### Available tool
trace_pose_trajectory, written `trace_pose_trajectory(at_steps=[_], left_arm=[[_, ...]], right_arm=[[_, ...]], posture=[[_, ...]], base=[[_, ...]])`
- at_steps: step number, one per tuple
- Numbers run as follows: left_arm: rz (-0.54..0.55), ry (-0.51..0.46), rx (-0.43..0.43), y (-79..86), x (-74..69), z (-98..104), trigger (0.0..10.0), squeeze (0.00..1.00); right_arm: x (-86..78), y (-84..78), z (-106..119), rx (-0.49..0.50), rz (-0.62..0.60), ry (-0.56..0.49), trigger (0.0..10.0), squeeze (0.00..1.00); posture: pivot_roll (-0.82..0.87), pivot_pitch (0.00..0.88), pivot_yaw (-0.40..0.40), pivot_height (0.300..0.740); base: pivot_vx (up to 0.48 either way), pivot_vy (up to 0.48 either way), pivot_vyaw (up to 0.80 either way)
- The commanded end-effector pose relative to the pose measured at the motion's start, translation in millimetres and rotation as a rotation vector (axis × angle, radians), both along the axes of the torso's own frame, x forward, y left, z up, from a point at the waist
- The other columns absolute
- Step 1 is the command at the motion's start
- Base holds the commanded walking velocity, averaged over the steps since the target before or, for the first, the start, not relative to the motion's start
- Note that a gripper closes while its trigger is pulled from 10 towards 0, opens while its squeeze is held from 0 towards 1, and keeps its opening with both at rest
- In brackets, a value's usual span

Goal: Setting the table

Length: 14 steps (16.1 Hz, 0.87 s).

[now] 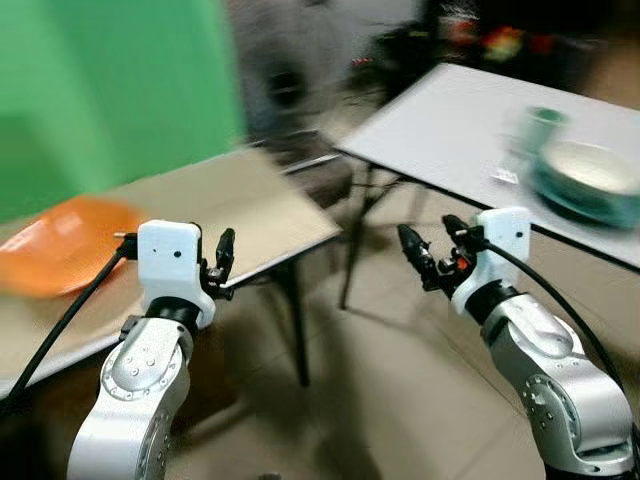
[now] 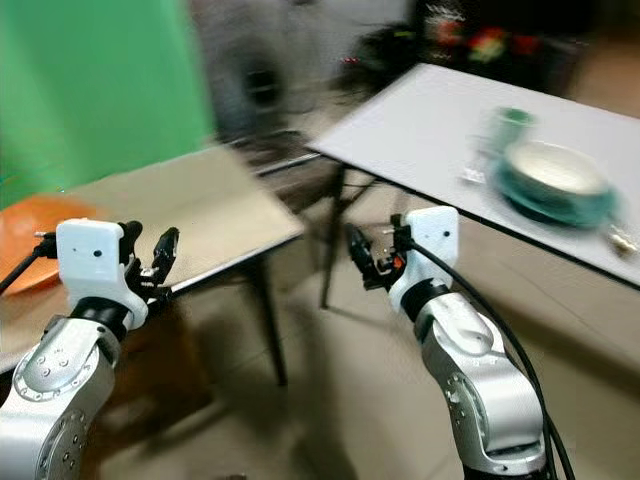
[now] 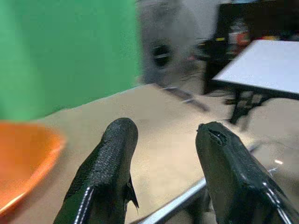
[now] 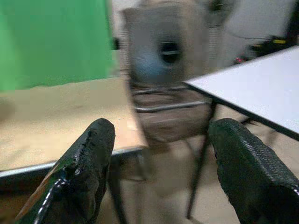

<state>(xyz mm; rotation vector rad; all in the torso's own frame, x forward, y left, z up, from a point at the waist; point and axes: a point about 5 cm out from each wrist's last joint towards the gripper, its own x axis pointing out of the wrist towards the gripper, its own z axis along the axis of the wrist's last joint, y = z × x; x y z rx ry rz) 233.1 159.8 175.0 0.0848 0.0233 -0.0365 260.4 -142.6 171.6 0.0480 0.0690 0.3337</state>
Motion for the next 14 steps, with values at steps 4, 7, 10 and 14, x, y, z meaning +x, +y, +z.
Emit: trace_pose_trajectory(at_steps=[4, 7, 10, 14], left_arm=[[0.019, -0.044, -0.001, 2.3, -2.2, 7, 10.0, 0.00], [0.028, -0.049, 0.000, 3.9, -3.0, 7, 10.0, 0.00], [0.032, -0.044, 0.000, 5.9, -4.0, 6, 10.0, 0.00], [0.015, -0.006, 0.007, 9.2, -10.7, -1, 10.0, 0.00]], right_arm=[[1.4, 7.7, 0, 0.019, 0.037, 0.009, 10.0, 0.00], [2.8, 8.3, 0, 0.020, 0.045, 0.008, 10.0, 0.00], [3.2, 10.9, 1, 0.012, 0.056, 0.004, 10.0, 0.00], [3.3, 15.2, -1, -0.008, 0.069, -0.013, 10.0, 0.00]], posture=[[-0.05, 0.006, 0.018, 0.740], [-0.05, 0.004, 0.014, 0.740], [-0.04, 0.003, 0.027, 0.740], [-0.02, 0.000, 0.048, 0.740]], base=[[0.000, 0.000, 0.80], [0.000, 0.000, 0.80], [0.251, 0.000, 0.80], [0.250, 0.000, 0.55]])
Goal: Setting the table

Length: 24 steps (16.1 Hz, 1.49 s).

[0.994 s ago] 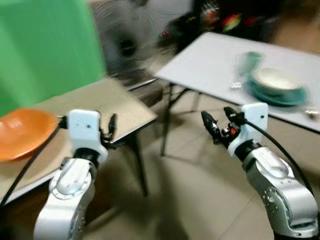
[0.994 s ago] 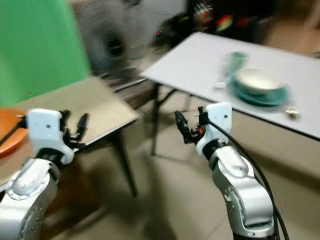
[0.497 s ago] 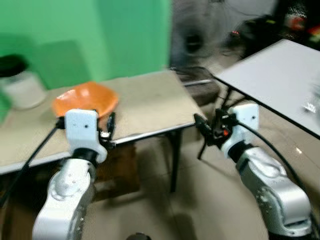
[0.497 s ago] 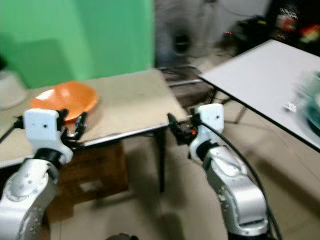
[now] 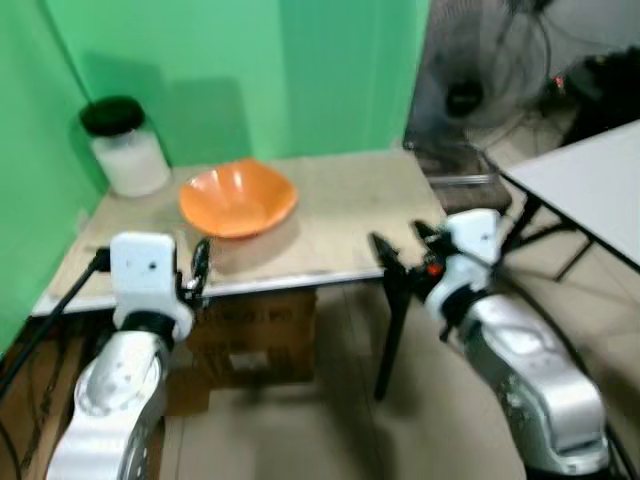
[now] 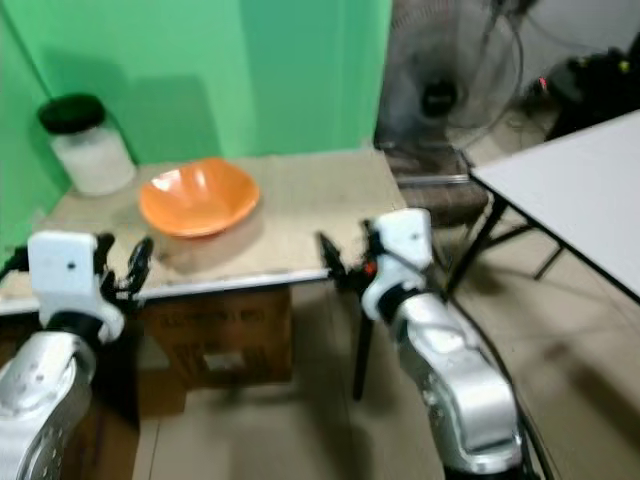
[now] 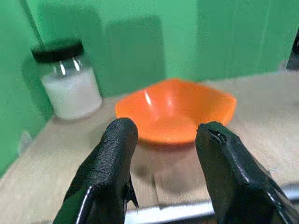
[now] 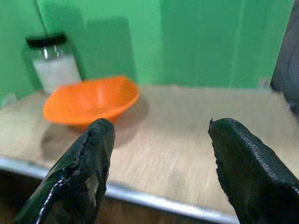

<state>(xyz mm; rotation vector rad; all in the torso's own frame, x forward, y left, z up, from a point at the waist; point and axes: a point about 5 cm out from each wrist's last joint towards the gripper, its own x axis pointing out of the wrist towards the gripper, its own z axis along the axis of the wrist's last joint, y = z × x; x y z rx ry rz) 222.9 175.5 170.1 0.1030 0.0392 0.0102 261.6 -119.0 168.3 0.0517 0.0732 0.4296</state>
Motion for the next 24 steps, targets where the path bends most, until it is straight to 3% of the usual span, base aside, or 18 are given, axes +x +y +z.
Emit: trace_pose_trajectory(at_steps=[1, 5, 7, 11, 13, 18, 21, 24], left_arm=[[-0.026, -0.019, -0.014, -5.5, -1.4, 4, 10.0, 0.00], [-0.031, -0.020, -0.015, -5.8, -3.0, 4, 10.0, 0.00], [-0.030, -0.030, -0.015, -6.3, -1.5, 6, 10.0, 0.00], [-0.032, -0.032, -0.003, -5.0, -2.2, 7, 10.0, 0.00], [-0.042, -0.028, 0.009, -4.5, -2.0, 7, 10.0, 0.00], [-0.089, -0.009, 0.027, -10.1, 0.2, 1, 10.0, 0.00], [-0.112, -0.010, 0.036, -15.5, 4.9, -1, 10.0, 0.00], [-0.119, -0.013, 0.035, -19.1, 6.3, -3, 10.0, 0.00]], right_arm=[[3.3, -7.8, 3, -0.016, -0.024, -0.021, 10.0, 0.00], [7.8, -6.7, 2, -0.008, -0.029, -0.022, 10.0, 0.00], [9.9, 0.6, 3, -0.033, 0.024, -0.035, 10.0, 0.00], [11.4, 5.5, 2, -0.014, 0.036, -0.034, 10.0, 0.00], [13.4, 3.9, 3, 0.023, 0.005, -0.027, 10.0, 0.00], [21.9, -2.8, 1, -0.016, -0.066, -0.001, 10.0, 0.00], [28.1, -2.8, 2, 0.021, -0.008, 0.057, 10.0, 0.00], [34.1, -1.9, 4, -0.017, 0.030, 0.052, 10.0, 0.00]], posture=[[-0.02, 0.000, 0.048, 0.740], [-0.01, 0.000, 0.039, 0.740], [0.01, 0.000, 0.036, 0.740], [0.01, 0.000, 0.035, 0.740], [0.01, 0.000, 0.041, 0.740], [0.00, 0.000, 0.052, 0.740], [-0.01, 0.000, 0.042, 0.740], [-0.01, 0.000, 0.036, 0.740]], base=[[0.251, 0.000, 0.00], [0.261, 0.000, 0.00], [0.283, 0.000, 0.00], [0.294, 0.000, 0.80], [0.292, 0.000, 0.30], [0.293, 0.000, 0.00], [0.290, 0.000, 0.00], [0.292, 0.000, 0.00]])
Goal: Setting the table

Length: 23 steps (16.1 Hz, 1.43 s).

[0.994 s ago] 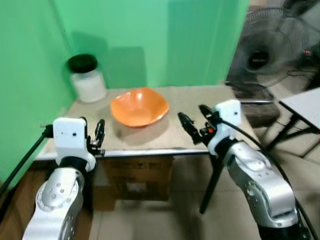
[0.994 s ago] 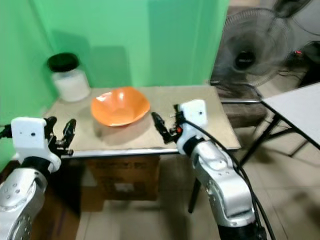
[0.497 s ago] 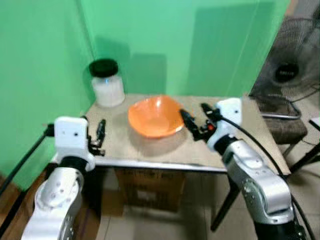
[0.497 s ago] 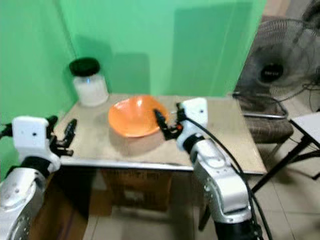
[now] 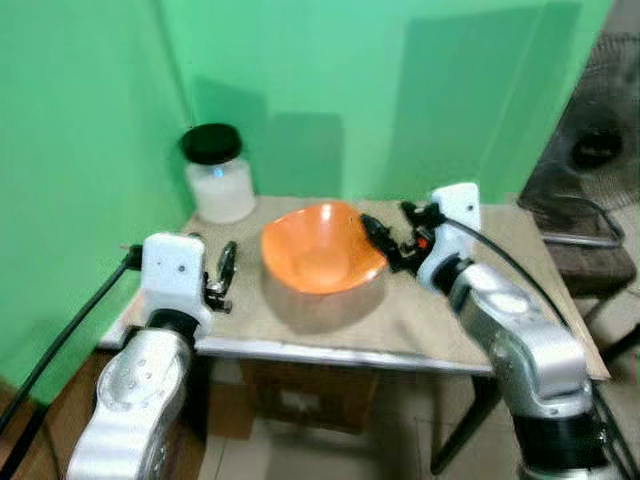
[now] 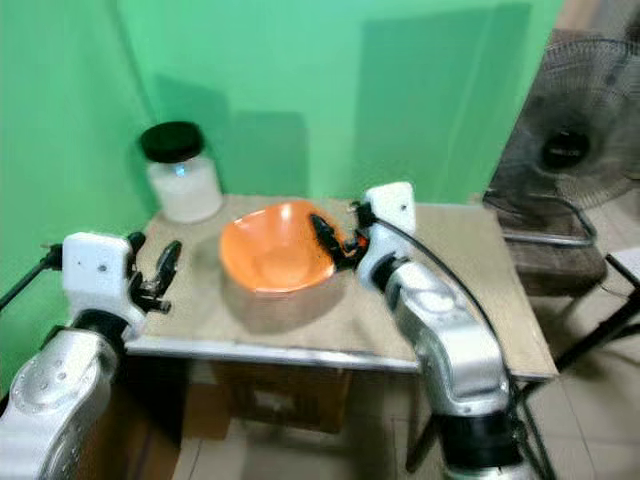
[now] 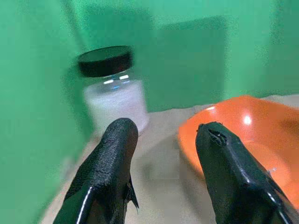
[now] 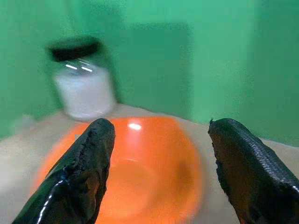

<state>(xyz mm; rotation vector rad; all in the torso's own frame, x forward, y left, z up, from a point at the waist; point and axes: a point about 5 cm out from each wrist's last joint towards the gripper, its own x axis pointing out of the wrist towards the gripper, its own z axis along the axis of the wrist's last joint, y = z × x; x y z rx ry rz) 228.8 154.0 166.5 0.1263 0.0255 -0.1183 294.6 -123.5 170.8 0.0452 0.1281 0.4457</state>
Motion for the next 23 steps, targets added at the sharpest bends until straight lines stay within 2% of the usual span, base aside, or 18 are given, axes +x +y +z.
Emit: trace_pose_trajectory(at_steps=[1, 6, 7, 9, 11, 12, 13, 15, 19, 20, 21, 23], left_arm=[[0.008, -0.006, 0.015, 1.9, 0.3, 0, 10.0, 0.00], [-0.002, -0.003, 0.019, 1.0, 2.6, -4, 10.0, 0.00], [-0.015, -0.008, 0.028, -1.0, 5.5, -5, 10.0, 0.00], [-0.029, -0.011, 0.050, -0.1, 8.7, -4, 10.0, 0.00], [-0.038, -0.009, 0.069, 1.7, 10.2, -5, 10.0, 0.00], [-0.050, -0.007, 0.080, 2.2, 10.6, -5, 10.0, 0.00], [-0.089, 0.002, 0.102, 0.6, 10.7, -6, 10.0, 0.00], [-0.153, 0.030, 0.127, -1.5, 12.1, -10, 10.0, 0.00], [-0.338, 0.056, 0.049, -8.1, 6.4, -9, 10.0, 0.00], [-0.408, 0.075, 0.048, -11.3, 2.6, -9, 10.0, 0.00], [-0.468, 0.093, 0.051, -14.6, -1.2, -10, 10.0, 0.00], [-0.505, 0.103, 0.051, -17.2, -3.7, -11, 10.0, 0.00]], right_arm=[[1.0, 3.2, 1, -0.001, 0.013, 0.002, 10.0, 0.00], [-1.6, 4.5, -11, 0.003, 0.010, 0.070, 10.0, 0.00], [4.1, 2.0, -13, 0.017, 0.008, 0.107, 10.0, 1.00], [14.6, 1.2, -6, 0.085, -0.006, 0.126, 10.0, 1.00], [24.7, 0.5, -4, 0.096, -0.005, 0.147, 10.0, 1.00], [29.3, 0.9, -7, 0.104, -0.009, 0.176, 10.0, 1.00], [38.7, 0.3, -13, 0.177, -0.032, 0.267, 10.0, 1.00], [49.0, -1.5, -23, 0.175, -0.068, 0.336, 10.0, 1.00], [65.9, -11.1, -34, 0.156, -0.184, 0.452, 10.0, 1.00], [68.8, -12.8, -38, 0.156, -0.212, 0.492, 10.0, 0.00], [71.0, -12.5, -41, 0.173, -0.227, 0.518, 10.0, 0.00], [72.5, -12.0, -42, 0.166, -0.235, 0.517, 10.0, 0.00]], posture=[[-0.01, 0.000, 0.034, 0.740], [-0.04, 0.000, 0.025, 0.740], [-0.04, 0.000, 0.017, 0.740], [-0.03, 0.000, 0.009, 0.740], [-0.03, 0.000, 0.002, 0.740], [-0.02, 0.000, 0.004, 0.740], [-0.02, 0.000, 0.008, 0.740], [-0.02, 0.000, 0.010, 0.740], [-0.04, 0.000, -0.018, 0.740], [-0.04, 0.000, -0.023, 0.740], [-0.04, 0.000, -0.025, 0.740], [-0.05, 0.000, -0.025, 0.740]], base=[[0.292, 0.000, 0.00], [0.291, 0.000, 0.00], [0.262, 0.000, 0.00], [0.000, 0.000, 0.00], [0.000, 0.000, 0.00], [0.000, 0.000, 0.00], [0.000, 0.000, 0.00], [0.000, 0.000, 0.00], [0.000, 0.000, 0.00], [0.000, 0.000, 0.00], [0.000, 0.000, 0.00], [0.000, 0.000, 0.00]])
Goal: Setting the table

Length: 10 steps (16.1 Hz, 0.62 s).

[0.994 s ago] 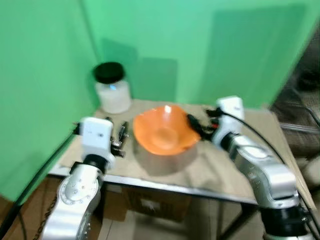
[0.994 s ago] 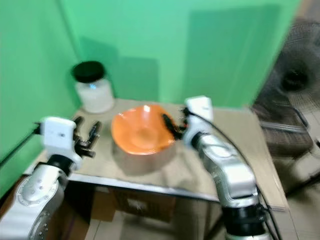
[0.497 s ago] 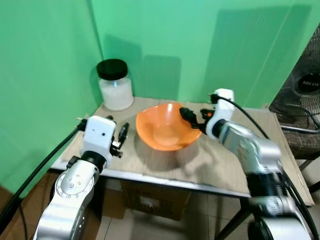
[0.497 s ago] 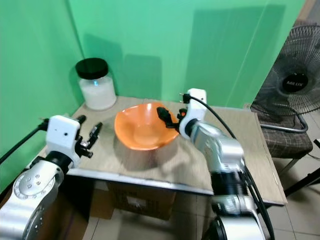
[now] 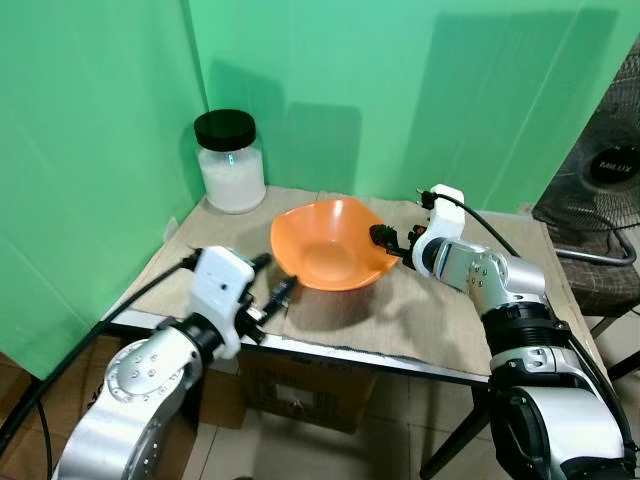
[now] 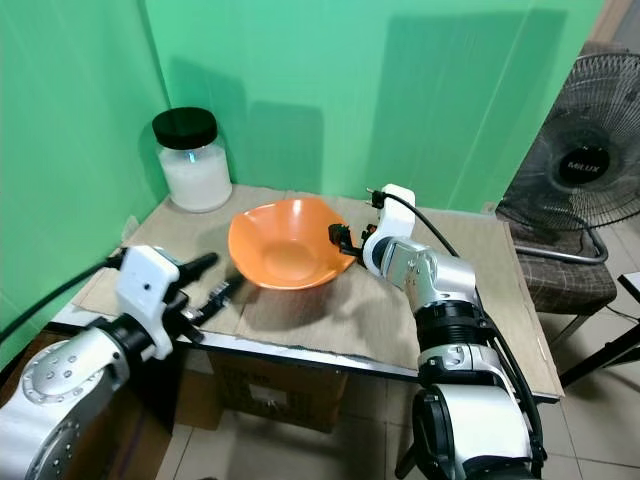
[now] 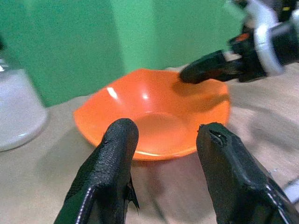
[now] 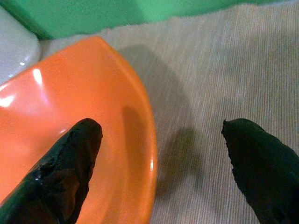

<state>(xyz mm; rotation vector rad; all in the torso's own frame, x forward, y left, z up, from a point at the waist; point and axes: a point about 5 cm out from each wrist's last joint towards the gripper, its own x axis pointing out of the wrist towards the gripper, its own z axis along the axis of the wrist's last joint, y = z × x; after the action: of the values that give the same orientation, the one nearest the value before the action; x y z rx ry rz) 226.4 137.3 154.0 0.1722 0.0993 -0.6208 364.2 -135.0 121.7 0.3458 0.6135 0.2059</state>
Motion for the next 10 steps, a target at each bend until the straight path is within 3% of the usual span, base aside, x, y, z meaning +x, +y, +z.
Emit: trace_pose_trajectory(at_steps=[1, 4, 5, 6, 7, 9, 10], left_arm=[[-0.032, 0.009, 0.000, -4.0, -1.8, 1, 10.0, 0.00], [-0.042, 0.017, -0.003, -6.0, 0.1, -2, 10.0, 0.00], [-0.046, 0.019, -0.003, -6.0, 0.4, -2, 10.0, 0.00], [-0.047, 0.020, -0.003, -6.0, 0.6, -2, 10.0, 0.00], [-0.051, 0.023, -0.003, -6.2, 1.0, -2, 10.0, 0.00], [-0.062, 0.032, 0.000, -7.1, 0.9, -3, 10.0, 0.00], [-0.066, 0.037, 0.005, -7.1, 0.9, -4, 10.0, 0.00]], right_arm=[[6.1, 0.4, 5, -0.014, -0.019, -0.021, 10.0, 0.00], [5.1, 6.7, -3, 0.089, -0.037, 0.062, 9.9, 0.00], [5.1, 7.1, -4, 0.103, -0.044, 0.077, 9.4, 0.00], [3.9, 7.2, -8, 0.125, -0.057, 0.093, 4.0, 0.00], [1.2, 10.2, -14, 0.202, -0.071, 0.122, 1.5, 0.00], [-2.2, 15.0, -23, 0.289, -0.099, 0.165, 0.0, 0.00], [-3.1, 16.5, -26, 0.310, -0.113, 0.176, 0.0, 0.00]], posture=[[-0.06, 0.000, -0.024, 0.740], [-0.07, 0.000, -0.020, 0.740], [-0.08, 0.000, -0.013, 0.740], [-0.08, 0.000, -0.013, 0.740], [-0.08, 0.000, -0.010, 0.740], [-0.08, 0.000, -0.008, 0.740], [-0.08, 0.000, -0.006, 0.740]], base=[[0.000, 0.000, 0.00], [0.000, 0.000, 0.00], [0.000, 0.000, 0.00], [0.000, 0.000, 0.00], [0.000, 0.000, 0.00], [0.000, 0.000, 0.00], [0.000, 0.000, 0.00]])
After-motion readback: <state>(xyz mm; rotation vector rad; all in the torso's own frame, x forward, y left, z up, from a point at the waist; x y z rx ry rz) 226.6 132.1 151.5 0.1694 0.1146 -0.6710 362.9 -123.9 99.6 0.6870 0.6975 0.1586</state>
